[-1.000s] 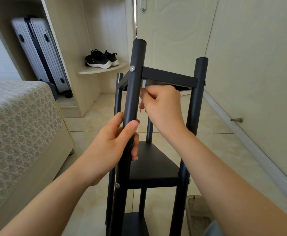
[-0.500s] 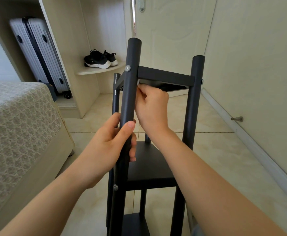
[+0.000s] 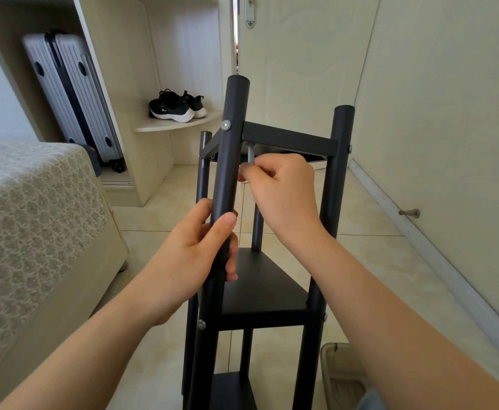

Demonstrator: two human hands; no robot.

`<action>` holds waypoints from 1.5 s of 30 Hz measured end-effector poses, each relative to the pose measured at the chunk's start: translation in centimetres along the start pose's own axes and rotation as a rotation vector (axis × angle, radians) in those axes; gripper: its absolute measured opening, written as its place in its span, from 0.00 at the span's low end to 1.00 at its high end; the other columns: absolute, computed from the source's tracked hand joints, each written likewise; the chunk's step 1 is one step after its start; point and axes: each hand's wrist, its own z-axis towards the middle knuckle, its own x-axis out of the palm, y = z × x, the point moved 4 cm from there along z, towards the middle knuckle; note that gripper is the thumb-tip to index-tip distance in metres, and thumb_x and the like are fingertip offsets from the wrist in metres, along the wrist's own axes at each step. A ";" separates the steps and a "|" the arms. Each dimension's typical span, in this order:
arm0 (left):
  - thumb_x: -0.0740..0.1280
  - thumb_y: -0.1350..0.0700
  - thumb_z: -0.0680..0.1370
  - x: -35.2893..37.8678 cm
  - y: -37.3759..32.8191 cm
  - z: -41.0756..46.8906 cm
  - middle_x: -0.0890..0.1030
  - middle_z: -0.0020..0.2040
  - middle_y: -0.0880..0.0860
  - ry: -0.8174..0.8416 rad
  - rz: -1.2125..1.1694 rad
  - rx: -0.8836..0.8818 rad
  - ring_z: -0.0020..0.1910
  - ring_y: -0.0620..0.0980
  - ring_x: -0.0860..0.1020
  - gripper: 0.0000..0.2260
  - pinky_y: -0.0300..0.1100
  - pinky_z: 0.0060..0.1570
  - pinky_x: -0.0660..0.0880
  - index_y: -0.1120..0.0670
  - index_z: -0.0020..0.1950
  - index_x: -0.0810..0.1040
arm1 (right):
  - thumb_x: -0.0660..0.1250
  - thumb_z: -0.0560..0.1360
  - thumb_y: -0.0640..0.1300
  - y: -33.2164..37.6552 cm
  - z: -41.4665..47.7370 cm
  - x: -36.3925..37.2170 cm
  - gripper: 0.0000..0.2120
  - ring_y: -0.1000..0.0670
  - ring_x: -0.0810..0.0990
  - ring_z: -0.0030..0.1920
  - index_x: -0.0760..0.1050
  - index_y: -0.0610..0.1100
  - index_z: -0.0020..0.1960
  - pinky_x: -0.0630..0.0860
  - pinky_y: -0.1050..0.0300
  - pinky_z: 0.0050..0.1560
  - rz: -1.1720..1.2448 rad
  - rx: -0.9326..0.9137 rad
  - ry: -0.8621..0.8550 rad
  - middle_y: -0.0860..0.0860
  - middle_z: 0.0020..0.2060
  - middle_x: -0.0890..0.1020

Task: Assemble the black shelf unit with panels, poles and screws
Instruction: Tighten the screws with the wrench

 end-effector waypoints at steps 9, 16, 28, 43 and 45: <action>0.64 0.42 0.74 0.3 -0.1 0.0 0.78 0.35 0.50 0.015 0.012 0.016 0.31 0.50 0.77 0.14 0.42 0.38 0.79 0.49 0.53 0.74 | 0.65 0.79 0.41 0.4 0.1 0.1 0.23 0.54 0.64 0.25 0.64 0.49 0.26 0.66 0.56 0.31 -0.050 -0.036 -0.047 0.55 0.21 0.65; 0.65 0.42 0.73 0.3 -0.3 0.0 0.78 0.35 0.50 0.021 0.000 0.008 0.31 0.50 0.77 0.21 0.41 0.38 0.79 0.56 0.58 0.71 | 0.64 0.80 0.43 -0.3 -0.1 1.0 0.16 0.51 0.77 0.30 0.77 0.40 0.35 0.75 0.50 0.35 -0.084 -0.085 -0.083 0.50 0.27 0.77; 0.65 0.44 0.74 -0.2 -0.2 -0.1 0.77 0.35 0.52 0.038 -0.016 0.012 0.31 0.51 0.77 0.18 0.43 0.39 0.80 0.54 0.58 0.73 | 0.65 0.79 0.39 -0.8 0.6 2.7 0.14 0.50 0.72 0.28 0.79 0.38 0.35 0.69 0.57 0.33 -0.061 -0.186 -0.236 0.49 0.27 0.78; 0.69 0.54 0.79 -3.4 0.8 1.1 0.78 0.35 0.49 -0.094 0.116 0.037 0.32 0.50 0.78 0.11 0.40 0.38 0.79 0.47 0.62 0.76 | 0.63 0.80 0.43 0.7 -2.1 -2.9 0.16 0.53 0.70 0.28 0.73 0.42 0.34 0.70 0.53 0.31 -0.317 -0.185 -0.017 0.52 0.26 0.71; 0.69 0.55 0.79 -3.9 1.0 1.2 0.78 0.36 0.49 -0.096 0.099 0.030 0.33 0.51 0.78 0.13 0.42 0.39 0.79 0.47 0.63 0.75 | 0.64 0.80 0.43 -0.1 -2.2 -4.1 0.15 0.52 0.72 0.31 0.74 0.40 0.35 0.71 0.53 0.34 -0.383 -0.155 -0.013 0.50 0.29 0.73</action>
